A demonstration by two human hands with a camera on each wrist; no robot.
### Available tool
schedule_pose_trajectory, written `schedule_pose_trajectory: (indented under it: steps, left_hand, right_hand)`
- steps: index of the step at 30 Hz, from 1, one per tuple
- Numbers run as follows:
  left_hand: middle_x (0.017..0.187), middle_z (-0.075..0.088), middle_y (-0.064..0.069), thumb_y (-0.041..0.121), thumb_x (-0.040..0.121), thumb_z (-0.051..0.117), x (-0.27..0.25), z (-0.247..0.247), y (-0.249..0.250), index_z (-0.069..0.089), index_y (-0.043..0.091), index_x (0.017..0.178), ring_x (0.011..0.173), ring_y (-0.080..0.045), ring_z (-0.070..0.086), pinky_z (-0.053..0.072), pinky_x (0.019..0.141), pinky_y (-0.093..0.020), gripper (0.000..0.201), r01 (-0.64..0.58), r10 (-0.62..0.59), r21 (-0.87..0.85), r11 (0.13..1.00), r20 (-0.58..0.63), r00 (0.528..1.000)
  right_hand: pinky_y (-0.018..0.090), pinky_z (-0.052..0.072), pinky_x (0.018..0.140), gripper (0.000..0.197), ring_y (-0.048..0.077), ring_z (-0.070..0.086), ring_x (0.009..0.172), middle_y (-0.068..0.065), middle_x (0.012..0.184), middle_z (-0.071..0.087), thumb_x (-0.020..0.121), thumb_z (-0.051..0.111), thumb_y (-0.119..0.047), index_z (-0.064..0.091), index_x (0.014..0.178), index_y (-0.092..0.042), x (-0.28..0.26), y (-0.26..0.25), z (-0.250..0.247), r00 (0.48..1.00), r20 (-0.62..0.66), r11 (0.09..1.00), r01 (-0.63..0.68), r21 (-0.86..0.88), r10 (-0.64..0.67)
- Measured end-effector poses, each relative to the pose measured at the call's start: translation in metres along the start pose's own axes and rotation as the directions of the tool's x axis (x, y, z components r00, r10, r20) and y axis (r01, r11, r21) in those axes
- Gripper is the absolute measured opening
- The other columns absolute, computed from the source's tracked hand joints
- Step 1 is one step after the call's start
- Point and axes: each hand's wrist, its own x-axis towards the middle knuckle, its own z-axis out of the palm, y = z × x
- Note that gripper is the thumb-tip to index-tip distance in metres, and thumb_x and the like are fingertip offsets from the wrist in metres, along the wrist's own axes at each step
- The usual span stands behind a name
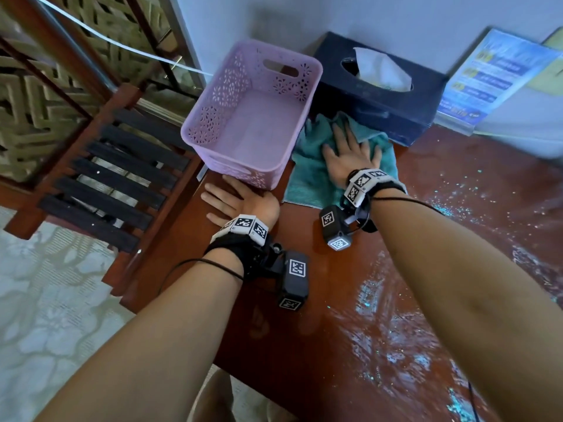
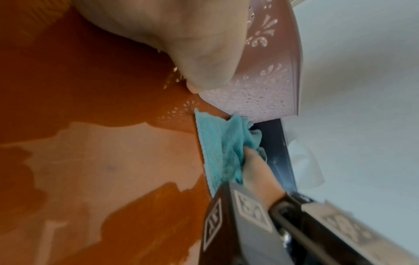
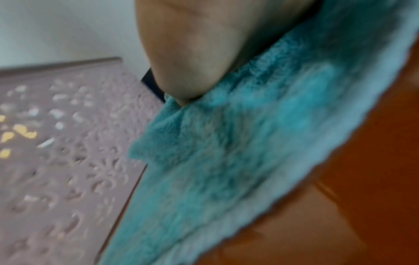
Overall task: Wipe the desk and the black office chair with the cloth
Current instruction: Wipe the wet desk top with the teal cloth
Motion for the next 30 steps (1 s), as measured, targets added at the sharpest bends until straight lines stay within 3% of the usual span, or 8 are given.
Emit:
schedule_pose_trajectory:
  steps: [3, 7, 9, 13, 16, 25, 27, 30]
  left_hand:
    - [0.159, -0.013, -0.014, 0.034, 0.089, 0.054, -0.001, -0.005, -0.005, 0.004, 0.016, 0.154, 0.146, -0.028, -0.017, -0.006, 0.116, -0.049, 0.083, 0.0, -0.001, -0.085, 0.996, -0.007, 1.0]
    - [0.15, 0.029, -0.012, 0.008, 0.079, 0.053, 0.008, -0.032, -0.019, 0.029, 0.015, 0.145, 0.139, -0.03, 0.025, 0.024, 0.106, -0.038, 0.07, -0.011, -0.072, -0.341, 0.94, -0.227, 0.971]
    - [0.147, 0.032, -0.014, 0.001, 0.08, 0.05, 0.033, -0.051, -0.021, 0.026, 0.012, 0.148, 0.134, -0.033, 0.033, 0.027, 0.104, -0.036, 0.073, -0.14, 0.0, -0.511, 0.848, -0.265, 0.964]
    - [0.127, 0.046, -0.011, -0.013, 0.078, 0.045, 0.064, -0.073, -0.012, 0.017, -0.004, 0.144, 0.118, -0.025, 0.051, 0.038, 0.102, -0.024, 0.073, -0.379, 0.313, -0.68, 0.628, -0.225, 0.923]
    - [0.118, 0.047, -0.008, -0.013, 0.078, 0.044, 0.063, -0.07, -0.007, 0.022, -0.006, 0.139, 0.108, -0.019, 0.052, 0.037, 0.09, -0.013, 0.065, -0.384, 0.306, -0.687, 0.617, -0.241, 0.921]
    - [0.136, 0.043, -0.025, -0.001, 0.075, 0.047, 0.032, -0.049, -0.001, 0.02, -0.004, 0.138, 0.123, -0.031, 0.049, 0.035, 0.096, -0.012, 0.069, -0.414, 0.352, -0.73, 0.544, -0.25, 0.902]
    - [0.147, 0.034, -0.02, 0.01, 0.07, 0.056, 0.031, -0.048, -0.014, 0.017, 0.0, 0.143, 0.134, -0.032, 0.039, 0.029, 0.111, -0.03, 0.084, -0.41, 0.386, -0.585, 0.699, -0.173, 0.906]
    - [0.161, -0.001, -0.009, 0.029, 0.067, 0.078, 0.024, -0.044, -0.04, 0.0, 0.013, 0.153, 0.148, -0.022, -0.003, -0.002, 0.12, -0.043, 0.117, -0.345, 0.353, -0.082, 0.935, 0.143, 0.924]
  right_hand:
    - [0.05, -0.012, 0.116, 0.061, 0.027, 0.0, 0.148, -0.016, 0.16, -0.005, 0.094, 0.019, -0.057, 0.0, 0.151, -0.044, -0.017, 0.025, -0.002, 0.986, -0.051, 0.987, -0.157, 0.044, 0.159]
    - [0.054, -0.01, 0.116, 0.062, 0.029, 0.002, 0.148, -0.011, 0.161, -0.007, 0.094, 0.017, -0.056, 0.0, 0.152, -0.04, -0.032, 0.036, 0.001, 0.921, -0.119, 0.927, -0.359, 0.111, 0.371]
    - [0.056, -0.01, 0.115, 0.062, 0.03, 0.001, 0.148, -0.008, 0.161, -0.009, 0.095, 0.016, -0.055, -0.003, 0.152, -0.039, -0.035, 0.03, 0.003, 0.909, -0.107, 0.913, -0.39, 0.121, 0.402]
    - [0.057, -0.014, 0.114, 0.063, 0.029, -0.007, 0.148, -0.006, 0.161, -0.012, 0.094, 0.015, -0.056, -0.004, 0.152, -0.039, -0.048, 0.008, 0.021, 0.931, -0.113, 0.938, -0.342, 0.062, 0.347]
    - [0.055, -0.014, 0.114, 0.062, 0.028, -0.005, 0.148, -0.008, 0.161, -0.012, 0.094, 0.016, -0.057, -0.003, 0.151, -0.041, -0.06, 0.0, 0.032, 0.961, -0.104, 0.966, -0.259, 0.005, 0.258]
    - [0.052, -0.012, 0.116, 0.062, 0.027, 0.0, 0.148, -0.011, 0.161, -0.006, 0.092, 0.019, -0.063, 0.0, 0.149, -0.048, -0.081, 0.019, 0.033, 0.974, -0.093, 0.979, -0.204, 0.011, 0.204]
    - [0.053, -0.012, 0.116, 0.062, 0.027, -0.001, 0.148, -0.01, 0.161, -0.006, 0.092, 0.019, -0.063, 0.001, 0.149, -0.048, -0.082, 0.022, 0.031, 0.967, -0.092, 0.971, -0.235, 0.028, 0.237]
    - [0.055, -0.013, 0.115, 0.064, 0.027, -0.004, 0.148, -0.007, 0.161, -0.008, 0.093, 0.019, -0.062, 0.0, 0.151, -0.045, -0.084, 0.018, 0.03, 0.942, -0.098, 0.947, -0.314, 0.072, 0.32]
